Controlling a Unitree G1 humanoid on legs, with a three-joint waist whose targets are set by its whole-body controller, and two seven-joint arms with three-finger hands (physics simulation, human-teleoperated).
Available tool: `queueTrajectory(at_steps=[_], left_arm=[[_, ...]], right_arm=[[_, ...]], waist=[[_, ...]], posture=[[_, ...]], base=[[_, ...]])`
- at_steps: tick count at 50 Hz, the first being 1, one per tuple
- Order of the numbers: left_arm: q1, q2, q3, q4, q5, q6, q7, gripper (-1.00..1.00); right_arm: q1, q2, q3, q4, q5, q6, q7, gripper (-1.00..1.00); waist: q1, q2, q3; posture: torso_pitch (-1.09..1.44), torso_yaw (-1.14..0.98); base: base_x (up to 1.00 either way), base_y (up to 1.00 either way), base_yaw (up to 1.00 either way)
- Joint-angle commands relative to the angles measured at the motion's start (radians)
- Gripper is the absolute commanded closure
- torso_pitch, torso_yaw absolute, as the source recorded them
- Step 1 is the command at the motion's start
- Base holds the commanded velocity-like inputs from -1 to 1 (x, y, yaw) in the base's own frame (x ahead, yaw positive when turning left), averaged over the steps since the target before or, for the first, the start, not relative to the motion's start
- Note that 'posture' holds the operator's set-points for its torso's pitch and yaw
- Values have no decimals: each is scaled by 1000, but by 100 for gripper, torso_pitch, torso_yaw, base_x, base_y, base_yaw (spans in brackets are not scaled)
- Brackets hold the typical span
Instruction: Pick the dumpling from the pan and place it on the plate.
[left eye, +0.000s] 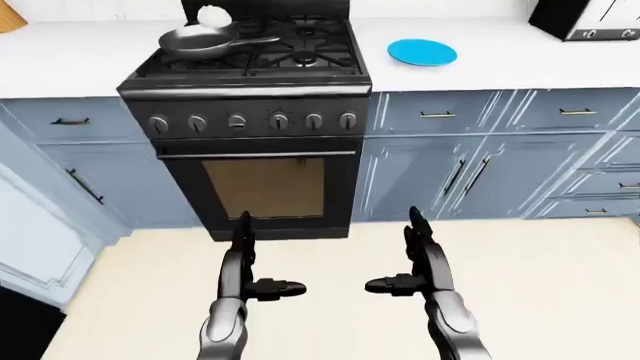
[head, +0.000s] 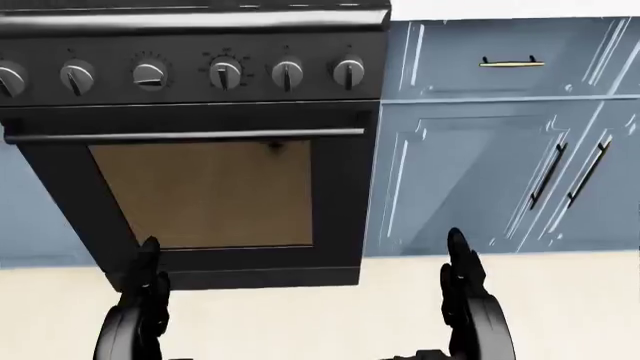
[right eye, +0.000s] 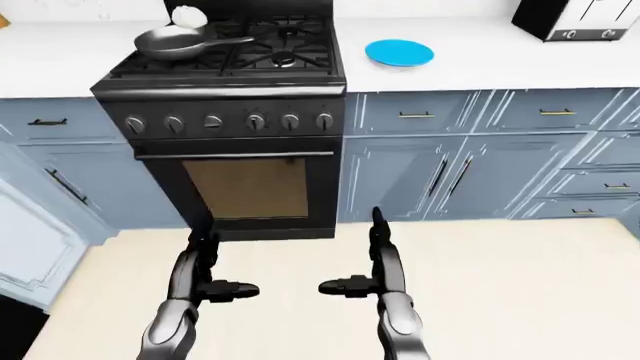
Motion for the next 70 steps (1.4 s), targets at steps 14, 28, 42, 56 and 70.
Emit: queueTrajectory(at_steps=[14, 28, 42, 56, 70], left_arm=[[-41, 6, 8, -48, -10, -88, -2, -100], [-84, 15, 32, -24, -35, -68, 12, -100], [-220, 45, 56, -13, -64, 15, 53, -100], [-379, 85, 83, -6, -103, 120, 89, -100], [-520, 147, 114, -46, -126, 200, 147, -100]], right_arm=[[-25, -5, -2, -88, -1, -62, 7, -100], [-52, -9, -8, -87, -5, -54, -1, -100], [-185, -35, -32, -105, -11, 55, -31, -100], [-328, -79, -51, -143, -7, 185, -72, -100], [-488, -121, -82, -237, 25, 377, -89, -100]], waist=[[8, -5, -79], [8, -3, -91], [6, -2, -88], [8, -2, -87], [9, -1, -88]], posture=[[0, 0], [0, 0], [0, 0], [0, 0], [0, 0]], base=[[0, 0, 0], [0, 0, 0], [0, 0, 0], [0, 0, 0], [0, 0, 0]])
